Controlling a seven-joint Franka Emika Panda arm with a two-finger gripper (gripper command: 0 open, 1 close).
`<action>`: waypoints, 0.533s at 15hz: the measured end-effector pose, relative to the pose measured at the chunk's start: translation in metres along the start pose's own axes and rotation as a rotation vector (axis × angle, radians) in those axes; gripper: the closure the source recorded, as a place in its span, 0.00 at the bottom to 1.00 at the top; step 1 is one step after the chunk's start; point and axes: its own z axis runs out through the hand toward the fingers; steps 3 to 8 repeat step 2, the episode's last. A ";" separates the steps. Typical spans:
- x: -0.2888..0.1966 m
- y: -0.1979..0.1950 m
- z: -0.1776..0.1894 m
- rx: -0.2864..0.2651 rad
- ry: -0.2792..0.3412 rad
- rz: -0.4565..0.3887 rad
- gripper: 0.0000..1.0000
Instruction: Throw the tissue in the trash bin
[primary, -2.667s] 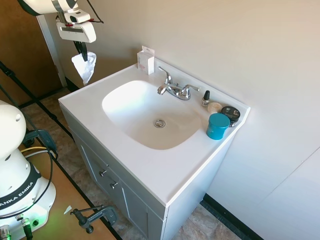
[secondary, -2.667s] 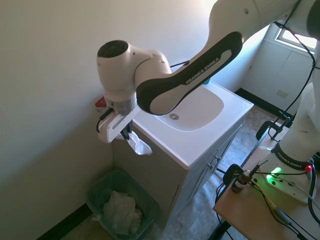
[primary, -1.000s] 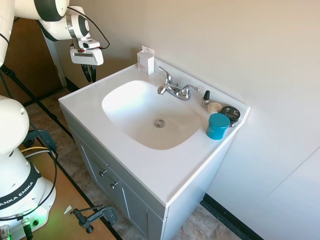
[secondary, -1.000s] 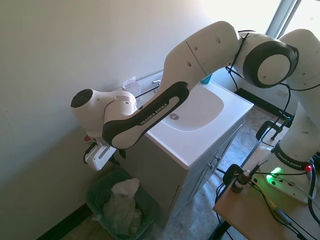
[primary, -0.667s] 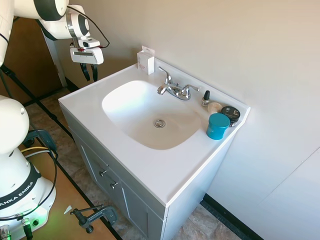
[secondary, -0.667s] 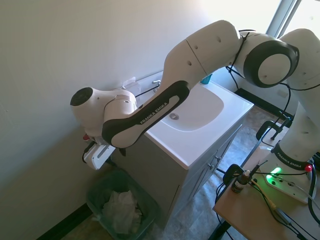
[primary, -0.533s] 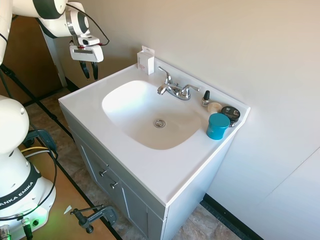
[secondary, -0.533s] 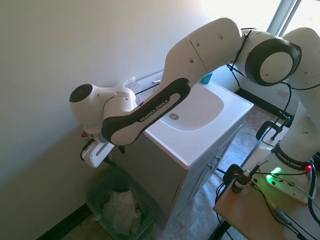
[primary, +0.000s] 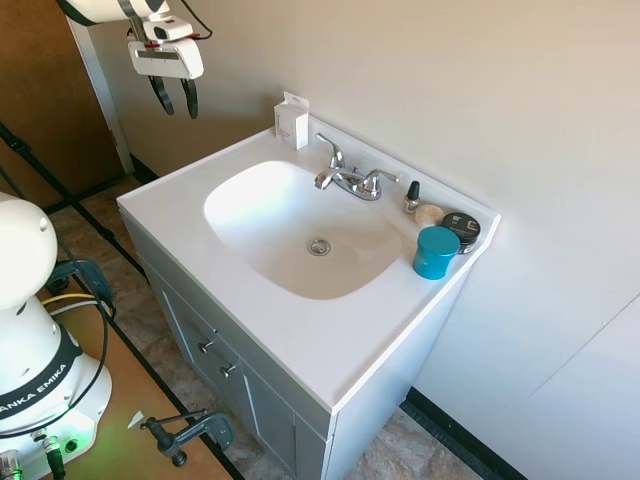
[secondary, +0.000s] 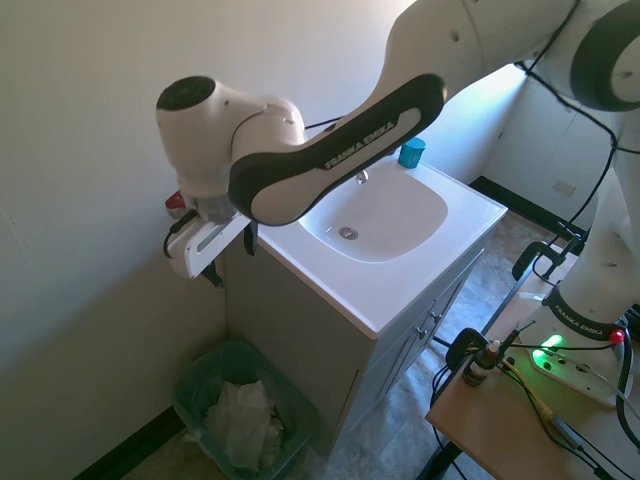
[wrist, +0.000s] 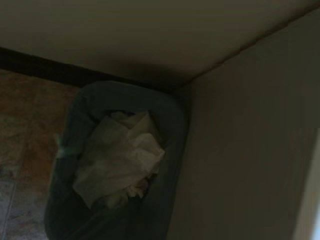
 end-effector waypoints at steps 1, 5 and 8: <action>0.008 0.015 -0.011 0.008 0.005 0.014 0.00; 0.016 0.031 -0.021 0.017 0.008 0.033 0.00; 0.016 0.031 -0.021 0.017 0.008 0.033 0.00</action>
